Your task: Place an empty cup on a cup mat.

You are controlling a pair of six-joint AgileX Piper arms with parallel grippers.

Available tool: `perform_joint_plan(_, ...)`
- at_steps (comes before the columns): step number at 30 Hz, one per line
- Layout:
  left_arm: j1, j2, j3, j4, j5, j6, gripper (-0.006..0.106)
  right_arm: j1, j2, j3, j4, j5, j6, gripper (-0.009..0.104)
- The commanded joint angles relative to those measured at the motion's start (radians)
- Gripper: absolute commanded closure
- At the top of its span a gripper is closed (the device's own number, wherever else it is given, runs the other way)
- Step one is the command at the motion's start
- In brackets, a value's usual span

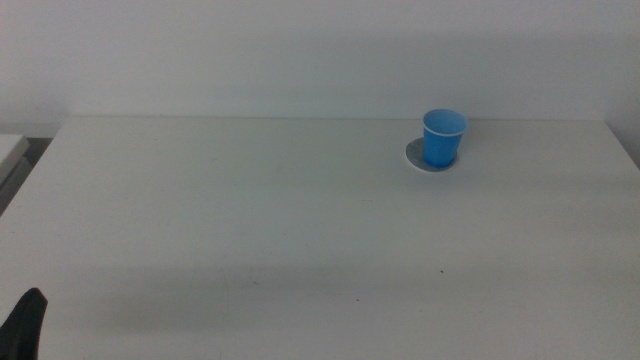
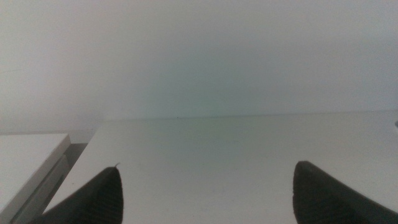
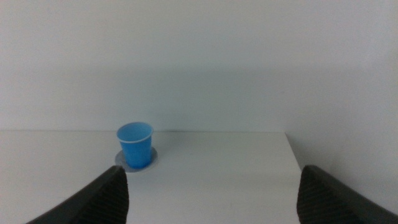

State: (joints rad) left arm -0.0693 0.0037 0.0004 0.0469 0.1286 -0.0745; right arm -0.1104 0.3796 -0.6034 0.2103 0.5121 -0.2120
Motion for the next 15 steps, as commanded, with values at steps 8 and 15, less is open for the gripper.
perform_joint_plan(8,-0.001,-0.004,0.000,-0.002,-0.013,-0.003,0.007,0.001,-0.135,0.202,-0.023,-0.097,-0.016,0.002)
perform_joint_plan(15,-0.001,-0.004,0.000,-0.002,-0.013,-0.003,0.007,0.001,-0.380,0.500,-0.012,-0.148,0.089,0.002)
